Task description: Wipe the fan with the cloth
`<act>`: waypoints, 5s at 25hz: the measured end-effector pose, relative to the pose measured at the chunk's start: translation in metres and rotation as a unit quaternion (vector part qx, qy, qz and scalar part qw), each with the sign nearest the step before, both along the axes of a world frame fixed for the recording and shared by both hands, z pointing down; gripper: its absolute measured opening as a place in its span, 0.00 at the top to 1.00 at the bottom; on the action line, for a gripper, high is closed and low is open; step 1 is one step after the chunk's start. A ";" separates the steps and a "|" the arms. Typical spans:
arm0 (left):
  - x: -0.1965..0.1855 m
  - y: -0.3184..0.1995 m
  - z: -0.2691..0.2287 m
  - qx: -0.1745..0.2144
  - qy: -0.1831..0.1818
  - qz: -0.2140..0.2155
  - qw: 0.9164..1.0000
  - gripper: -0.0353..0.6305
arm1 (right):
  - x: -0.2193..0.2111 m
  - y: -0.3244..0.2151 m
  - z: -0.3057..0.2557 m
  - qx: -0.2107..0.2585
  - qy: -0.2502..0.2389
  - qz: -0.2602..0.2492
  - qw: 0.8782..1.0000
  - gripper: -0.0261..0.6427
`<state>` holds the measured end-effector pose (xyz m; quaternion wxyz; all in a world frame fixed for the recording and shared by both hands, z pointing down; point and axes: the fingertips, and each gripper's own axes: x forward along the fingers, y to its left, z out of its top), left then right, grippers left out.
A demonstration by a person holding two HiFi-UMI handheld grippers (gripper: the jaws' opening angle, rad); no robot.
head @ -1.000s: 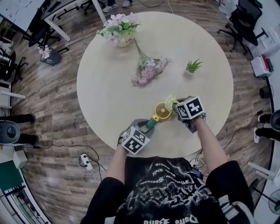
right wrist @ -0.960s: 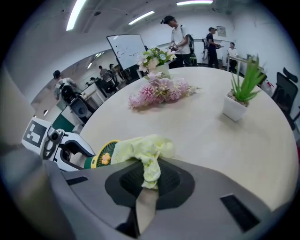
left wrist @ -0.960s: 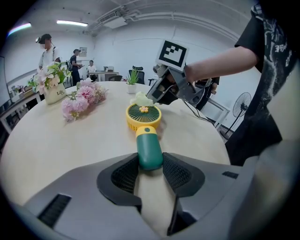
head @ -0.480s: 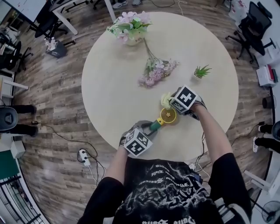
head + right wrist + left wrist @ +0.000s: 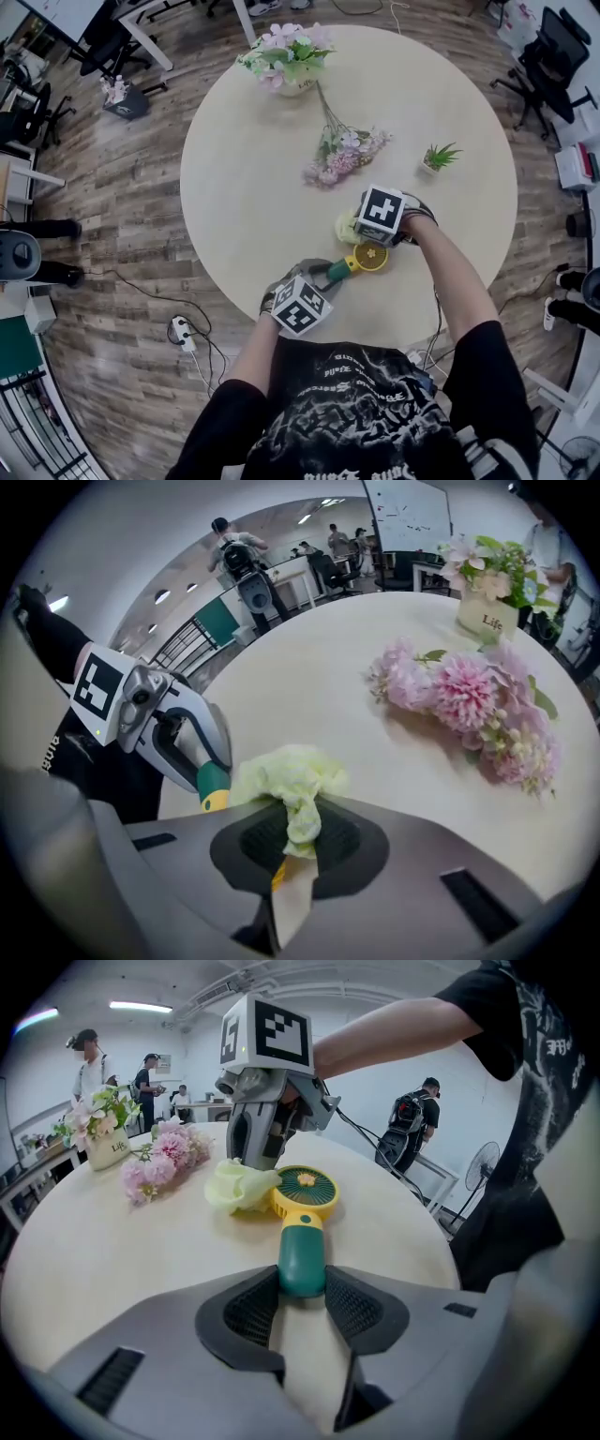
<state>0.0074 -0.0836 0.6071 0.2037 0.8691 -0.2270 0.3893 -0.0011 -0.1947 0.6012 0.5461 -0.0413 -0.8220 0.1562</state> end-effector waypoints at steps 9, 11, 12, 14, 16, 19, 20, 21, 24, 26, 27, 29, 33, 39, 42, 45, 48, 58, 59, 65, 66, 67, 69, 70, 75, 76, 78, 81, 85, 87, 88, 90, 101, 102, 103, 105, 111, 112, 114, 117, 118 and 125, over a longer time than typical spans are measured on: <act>-0.001 -0.002 0.002 -0.013 0.009 -0.002 1.000 0.68 | -0.016 0.053 -0.002 -0.013 0.019 -0.128 0.991 0.91; -0.001 -0.003 0.002 -0.017 0.014 -0.008 1.000 0.68 | 0.003 0.065 0.004 -0.028 0.076 -0.140 0.987 0.91; 0.000 -0.003 0.002 -0.017 0.014 -0.008 1.000 0.68 | 0.010 0.065 0.006 -0.030 0.097 -0.139 0.985 0.91; -0.001 -0.002 0.002 -0.015 0.012 -0.007 1.000 0.68 | 0.005 0.061 0.006 -0.023 0.088 -0.127 0.988 0.91; -0.001 0.000 0.001 -0.012 0.009 -0.005 1.000 0.68 | -0.028 0.065 0.000 -0.017 0.010 -0.120 0.993 0.91; -0.001 0.000 0.000 -0.006 0.005 0.002 1.000 0.68 | -0.001 0.064 0.003 -0.019 0.097 -0.109 0.989 0.91; -0.001 0.000 0.001 -0.003 0.003 0.004 1.000 0.68 | 0.011 0.062 0.007 -0.019 0.130 -0.104 0.986 0.91; -0.001 0.001 0.001 0.000 0.001 0.007 1.000 0.68 | 0.015 0.060 0.010 -0.017 0.143 -0.098 0.985 0.91; -0.001 0.002 0.001 0.005 -0.005 0.017 1.000 0.68 | -0.001 0.058 0.005 -0.025 0.099 -0.071 0.992 0.91; 0.000 0.001 0.001 0.003 -0.005 0.015 1.000 0.68 | -0.024 0.059 -0.009 -0.063 0.013 -0.023 0.998 0.91; 0.000 0.000 0.001 -0.001 -0.003 0.008 1.000 0.68 | -0.032 0.056 -0.017 -0.081 -0.030 0.016 0.996 0.91; 0.000 -0.001 0.001 -0.009 0.000 -0.011 1.000 0.68 | -0.038 0.040 -0.032 -0.100 -0.114 0.108 0.983 0.91; 0.000 0.000 0.001 0.002 -0.004 -0.023 1.000 0.68 | -0.015 0.015 -0.059 -0.069 -0.224 0.247 0.940 0.91; -0.001 -0.001 0.003 0.011 -0.008 -0.070 0.997 0.68 | 0.061 0.023 -0.063 -0.028 -0.265 0.383 0.884 0.91; -0.006 -0.001 -0.002 0.025 -0.016 -0.101 0.994 0.62 | 0.097 0.029 -0.067 -0.017 -0.294 0.450 0.843 0.91; -0.007 0.002 -0.013 0.067 -0.050 -0.092 0.992 0.60 | 0.129 0.032 -0.071 -0.016 -0.320 0.509 0.799 0.91; 0.004 0.007 -0.021 0.111 -0.101 -0.040 0.988 0.59 | 0.151 0.038 -0.072 -0.015 -0.328 0.535 0.778 0.91; 0.016 0.001 -0.001 0.127 -0.281 -0.002 0.951 0.66 | 0.180 0.058 -0.075 -0.002 -0.341 0.533 0.774 0.90; 0.016 0.002 0.001 0.125 -0.289 0.002 0.949 0.66 | 0.183 0.060 -0.075 0.000 -0.341 0.533 0.774 0.90; 0.023 0.002 0.005 0.084 -0.273 0.009 0.958 0.68 | 0.207 0.066 -0.064 0.003 -0.331 0.539 0.775 0.90; 0.026 0.004 0.005 0.054 -0.248 -0.004 0.967 0.68 | 0.209 0.067 -0.062 0.002 -0.329 0.538 0.776 0.90; 0.028 0.007 0.005 0.015 -0.219 -0.025 0.975 0.68 | 0.210 0.069 -0.060 0.000 -0.327 0.536 0.778 0.90; 0.033 0.017 0.001 -0.076 -0.149 -0.080 0.983 0.68 | 0.211 0.071 -0.057 -0.004 -0.323 0.533 0.782 0.90; 0.039 0.020 -0.003 -0.114 -0.102 -0.106 0.983 0.68 | 0.210 0.071 -0.056 -0.005 -0.322 0.532 0.783 0.90; 0.060 0.021 -0.020 -0.254 0.119 -0.202 0.938 0.68 | 0.199 0.070 -0.051 -0.017 -0.316 0.523 0.792 0.90; 0.061 0.020 -0.022 -0.277 0.158 -0.221 0.922 0.68 | 0.195 0.069 -0.051 -0.018 -0.314 0.521 0.794 0.90; 0.060 0.017 -0.027 -0.320 0.242 -0.261 0.878 0.68 | 0.186 0.068 -0.050 -0.018 -0.306 0.516 0.800 0.90; 0.055 0.010 -0.037 -0.376 0.369 -0.303 0.794 0.68 | 0.172 0.066 -0.049 -0.019 -0.294 0.506 0.811 0.90; 0.044 0.000 -0.053 -0.418 0.496 -0.320 0.690 0.68 | 0.155 0.062 -0.047 -0.024 -0.285 0.498 0.819 0.90; 0.038 -0.002 -0.052 -0.426 0.511 -0.332 0.669 0.68 | 0.147 0.061 -0.046 -0.027 -0.280 0.494 0.823 0.90; 0.035 -0.003 -0.049 -0.424 0.509 -0.340 0.668 0.68 | 0.144 0.060 -0.046 -0.028 -0.278 0.491 0.825 0.90; 0.027 -0.005 -0.043 -0.417 0.501 -0.355 0.669 0.68 | 0.135 0.058 -0.046 -0.029 -0.276 0.488 0.828 0.90; -0.004 -0.006 -0.037 -0.364 0.455 -0.374 0.722 0.48 | 0.097 0.048 -0.042 -0.034 -0.270 0.473 0.838 0.90; -0.007 -0.003 -0.033 -0.361 0.431 -0.380 0.735 0.48 | 0.095 0.049 -0.041 -0.033 -0.268 0.470 0.841 0.90; -0.009 0.000 -0.029 -0.355 0.407 -0.385 0.748 0.48 | 0.092 0.049 -0.041 -0.032 -0.266 0.466 0.843 0.90; -0.014 0.002 -0.026 -0.334 0.365 -0.392 0.776 0.48 | 0.088 0.050 -0.040 -0.032 -0.263 0.461 0.847 0.90; -0.048 0.000 -0.017 -0.195 0.184 -0.386 0.883 0.42 | 0.079 0.049 -0.043 -0.032 -0.266 0.453 0.850 0.90; -0.055 0.000 -0.015 -0.170 0.146 -0.378 0.898 0.42 | 0.077 0.048 -0.043 -0.031 -0.266 0.451 0.852 0.90; -0.063 0.002 -0.012 -0.128 0.083 -0.356 0.922 0.42 | 0.074 0.048 -0.043 -0.028 -0.263 0.448 0.854 0.90; -0.071 0.006 -0.008 -0.081 0.020 -0.344 0.935 0.42 | 0.069 0.043 -0.044 -0.013 -0.252 0.442 0.861 0.90; -0.073 0.006 -0.008 -0.063 0.006 -0.350 0.935 0.43 | 0.068 0.040 -0.044 0.000 -0.242 0.437 0.866 0.90; -0.084 0.003 0.003 0.003 -0.049 -0.368 0.928 0.63 | 0.038 0.001 -0.047 0.095 -0.143 0.341 0.924 0.90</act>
